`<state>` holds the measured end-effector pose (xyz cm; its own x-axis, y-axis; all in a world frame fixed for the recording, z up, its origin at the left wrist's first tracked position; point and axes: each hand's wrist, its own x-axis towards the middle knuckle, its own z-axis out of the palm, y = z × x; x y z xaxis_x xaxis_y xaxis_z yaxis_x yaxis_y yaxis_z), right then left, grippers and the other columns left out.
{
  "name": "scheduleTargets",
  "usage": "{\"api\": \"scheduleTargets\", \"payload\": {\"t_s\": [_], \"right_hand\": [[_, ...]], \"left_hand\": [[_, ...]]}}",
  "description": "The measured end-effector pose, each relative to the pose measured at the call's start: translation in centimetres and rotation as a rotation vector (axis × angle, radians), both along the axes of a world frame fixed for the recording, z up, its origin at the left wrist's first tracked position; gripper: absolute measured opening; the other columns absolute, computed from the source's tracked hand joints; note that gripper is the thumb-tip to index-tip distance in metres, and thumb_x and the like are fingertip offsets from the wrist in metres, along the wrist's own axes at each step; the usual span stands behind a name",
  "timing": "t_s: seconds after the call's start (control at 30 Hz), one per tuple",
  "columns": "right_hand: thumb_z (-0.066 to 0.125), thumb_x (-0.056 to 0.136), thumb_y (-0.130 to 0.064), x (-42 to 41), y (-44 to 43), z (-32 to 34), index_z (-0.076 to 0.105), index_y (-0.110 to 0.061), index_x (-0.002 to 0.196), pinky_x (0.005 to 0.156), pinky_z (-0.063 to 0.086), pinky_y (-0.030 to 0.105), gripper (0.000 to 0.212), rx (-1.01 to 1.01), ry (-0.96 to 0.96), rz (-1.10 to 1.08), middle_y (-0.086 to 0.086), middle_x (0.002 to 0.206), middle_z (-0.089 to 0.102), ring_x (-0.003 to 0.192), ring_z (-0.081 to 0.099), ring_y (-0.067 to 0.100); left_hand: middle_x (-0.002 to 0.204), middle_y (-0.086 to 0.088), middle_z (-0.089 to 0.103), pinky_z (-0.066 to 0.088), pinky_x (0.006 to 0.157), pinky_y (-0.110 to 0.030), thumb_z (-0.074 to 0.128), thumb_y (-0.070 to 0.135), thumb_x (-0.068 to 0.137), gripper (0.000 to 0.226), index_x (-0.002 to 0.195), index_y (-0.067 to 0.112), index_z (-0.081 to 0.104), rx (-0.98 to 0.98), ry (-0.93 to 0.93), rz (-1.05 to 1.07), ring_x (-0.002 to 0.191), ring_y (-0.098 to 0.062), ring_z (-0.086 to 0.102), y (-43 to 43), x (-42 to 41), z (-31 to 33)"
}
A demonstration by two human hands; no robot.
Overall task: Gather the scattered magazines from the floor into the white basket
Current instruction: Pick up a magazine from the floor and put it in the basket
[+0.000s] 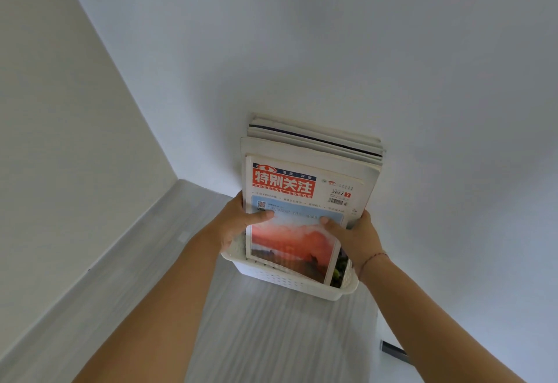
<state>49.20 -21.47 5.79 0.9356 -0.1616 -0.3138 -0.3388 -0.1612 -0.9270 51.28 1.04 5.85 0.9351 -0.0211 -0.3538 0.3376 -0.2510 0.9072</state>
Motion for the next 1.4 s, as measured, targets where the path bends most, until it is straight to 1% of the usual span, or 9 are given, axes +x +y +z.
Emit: {"api": "scheduleTargets", "payload": {"t_s": [0.23,0.33,0.4,0.53,0.63,0.8,0.97,1.13,1.4], "right_hand": [[0.067,0.082,-0.016,-0.7,-0.8,-0.2,0.037,-0.022,0.125,0.092,0.051,0.053,0.054,-0.049,-0.004,0.071,0.002,0.128,0.054,0.116,0.053,0.031],[0.065,0.083,-0.012,-1.4,-1.8,-1.2,0.026,-0.018,0.140,0.096,0.047,0.055,0.070,-0.019,0.104,0.003,0.006,0.136,0.050,0.117,0.054,0.034],[0.061,0.085,-0.010,-2.0,-2.0,-2.4,0.033,-0.012,0.138,0.095,0.048,0.052,0.060,-0.020,0.192,-0.028,0.010,0.131,0.055,0.109,0.059,0.032],[0.047,0.093,-0.008,-2.7,-0.9,-4.1,0.056,-0.008,0.109,0.060,0.048,0.027,0.019,-0.001,0.216,-0.077,0.000,0.081,0.062,0.072,0.058,0.015],[0.044,0.094,-0.011,-2.5,0.0,-4.4,0.057,-0.011,0.103,0.051,0.041,0.023,0.016,-0.002,0.195,-0.164,-0.002,0.074,0.060,0.066,0.057,0.013],[0.041,0.095,-0.011,-2.4,1.1,-5.0,0.054,-0.010,0.108,0.056,0.044,0.027,0.018,0.025,0.209,-0.217,0.006,0.085,0.061,0.071,0.056,0.019],[0.040,0.096,-0.011,-2.4,0.8,-5.0,0.052,-0.010,0.113,0.054,0.042,0.024,0.021,0.054,0.199,-0.175,0.005,0.089,0.060,0.073,0.056,0.016],[0.045,0.095,-0.013,-2.7,0.3,-4.8,0.053,-0.013,0.112,0.054,0.042,0.021,0.019,0.044,0.167,-0.098,0.000,0.086,0.061,0.074,0.056,0.011],[0.055,0.090,-0.015,-4.0,-0.2,-3.6,0.052,-0.012,0.119,0.080,0.046,0.034,0.029,0.051,0.147,-0.018,0.006,0.105,0.064,0.087,0.058,0.022]], "left_hand": [[0.109,0.011,0.066,0.038,0.093,-0.046,0.082,0.012,0.065,0.065,0.118,0.035,0.052,0.198,-0.023,-0.064,0.105,-0.013,0.056,-0.1,0.2,0.1],[0.119,0.010,0.060,0.035,0.100,-0.051,0.078,0.007,0.069,0.072,0.127,0.031,0.041,0.263,0.033,-0.070,0.113,-0.017,0.052,0.7,-0.4,-0.4],[0.126,0.008,0.057,0.035,0.102,-0.053,0.070,0.005,0.077,0.070,0.132,0.032,0.036,0.301,0.099,-0.093,0.116,-0.018,0.051,1.4,-1.3,-0.9],[0.129,0.005,0.058,0.037,0.103,-0.054,0.052,0.002,0.088,0.061,0.139,0.031,0.034,0.356,0.114,-0.049,0.121,-0.024,0.052,1.8,-2.1,-1.6],[0.125,0.005,0.060,0.042,0.100,-0.053,0.051,0.003,0.090,0.057,0.139,0.029,0.037,0.328,0.082,0.020,0.114,-0.024,0.056,1.5,-1.5,-1.7],[0.119,0.003,0.064,0.042,0.099,-0.054,0.053,-0.002,0.087,0.055,0.134,0.026,0.047,0.304,0.042,0.104,0.100,-0.018,0.054,1.7,0.2,-1.9],[0.089,0.017,0.063,0.045,0.092,-0.048,0.052,0.001,0.089,0.047,0.126,0.029,0.055,0.282,0.025,0.119,0.099,-0.023,0.058,1.9,0.3,-2.4],[0.095,0.014,0.063,0.045,0.095,-0.050,0.054,0.003,0.089,0.046,0.127,0.028,0.054,0.242,0.022,0.120,0.098,-0.022,0.057,2.0,0.0,-2.0],[0.120,-0.003,0.063,0.044,0.099,-0.046,0.061,0.011,0.086,0.043,0.128,0.018,0.053,0.159,0.059,0.140,0.114,-0.030,0.055,3.0,-3.8,-2.1]]}}
